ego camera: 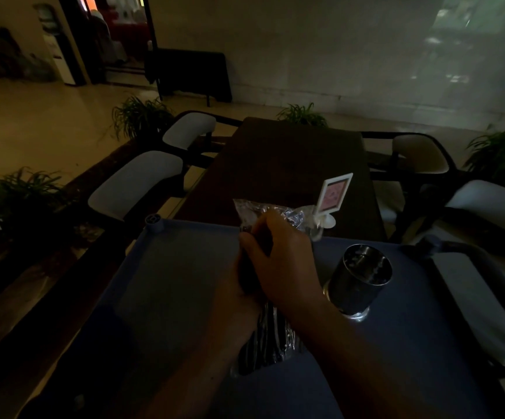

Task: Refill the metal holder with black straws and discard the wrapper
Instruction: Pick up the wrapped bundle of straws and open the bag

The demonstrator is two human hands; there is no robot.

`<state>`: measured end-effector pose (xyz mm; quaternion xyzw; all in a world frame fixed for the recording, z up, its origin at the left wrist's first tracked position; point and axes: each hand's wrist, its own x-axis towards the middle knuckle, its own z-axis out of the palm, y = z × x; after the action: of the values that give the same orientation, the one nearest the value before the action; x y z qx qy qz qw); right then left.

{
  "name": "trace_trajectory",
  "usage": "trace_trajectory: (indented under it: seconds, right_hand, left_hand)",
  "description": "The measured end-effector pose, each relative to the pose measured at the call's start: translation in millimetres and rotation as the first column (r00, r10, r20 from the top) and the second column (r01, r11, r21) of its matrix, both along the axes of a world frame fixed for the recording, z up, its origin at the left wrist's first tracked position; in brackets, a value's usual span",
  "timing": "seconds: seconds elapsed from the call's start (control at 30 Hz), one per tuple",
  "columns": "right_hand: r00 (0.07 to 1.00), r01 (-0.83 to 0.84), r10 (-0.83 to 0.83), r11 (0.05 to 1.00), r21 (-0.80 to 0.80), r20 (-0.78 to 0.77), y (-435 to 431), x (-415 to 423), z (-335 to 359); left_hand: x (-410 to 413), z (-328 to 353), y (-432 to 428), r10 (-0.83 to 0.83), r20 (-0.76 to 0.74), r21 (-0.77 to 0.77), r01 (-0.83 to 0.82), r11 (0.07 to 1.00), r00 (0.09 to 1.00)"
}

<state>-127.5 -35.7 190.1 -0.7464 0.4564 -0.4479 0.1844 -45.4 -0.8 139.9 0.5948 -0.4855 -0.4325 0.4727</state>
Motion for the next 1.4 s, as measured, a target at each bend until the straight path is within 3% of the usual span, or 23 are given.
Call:
trace_trajectory:
  seconds: [0.13, 0.23, 0.33, 0.63, 0.77, 1.07, 1.4]
  right_hand:
    - [0.996, -0.009, 0.006, 0.999, 0.04, 0.084, 4.4, -7.3, -0.1]
    - [0.991, 0.017, -0.023, 0.999, 0.046, 0.129, 3.0, -15.4, 1.2]
    - [0.983, 0.032, -0.045, 0.997, 0.075, 0.18, -1.8, -25.1, 1.6]
    - [0.958, 0.092, -0.111, 0.992, 0.084, 0.265, -15.0, -46.8, 10.7]
    - [0.955, 0.113, -0.122, 0.992, 0.047, 0.269, -22.9, -50.1, 17.3]
    - [0.979, 0.159, -0.185, 0.955, -0.249, -0.084, -45.0, -50.4, 40.1]
    - [0.96, 0.021, -0.09, 0.966, -0.256, -0.264, -69.0, -45.1, 62.7]
  left_hand:
    - [-4.2, 12.1, 5.3, 0.052, -0.126, 0.02, -0.05, 0.999, 0.991]
    - [-2.0, 12.0, 10.3, 0.006, -0.129, 0.073, 0.003, 0.997, 0.992]
    - [-0.5, 9.2, 13.9, -0.029, -0.257, 0.086, 0.053, 0.995, 0.966]
    - [-1.9, 0.6, 19.4, -0.007, -0.249, 0.036, 0.017, 0.999, 0.968]
    - [-1.5, -2.1, 20.6, -0.015, -0.275, 0.09, 0.041, 0.995, 0.961]
    - [2.5, -4.3, 22.7, -0.06, -0.332, 0.114, 0.104, 0.988, 0.941]
    - [8.8, -7.0, 22.2, -0.071, -0.332, 0.15, 0.127, 0.98, 0.941]
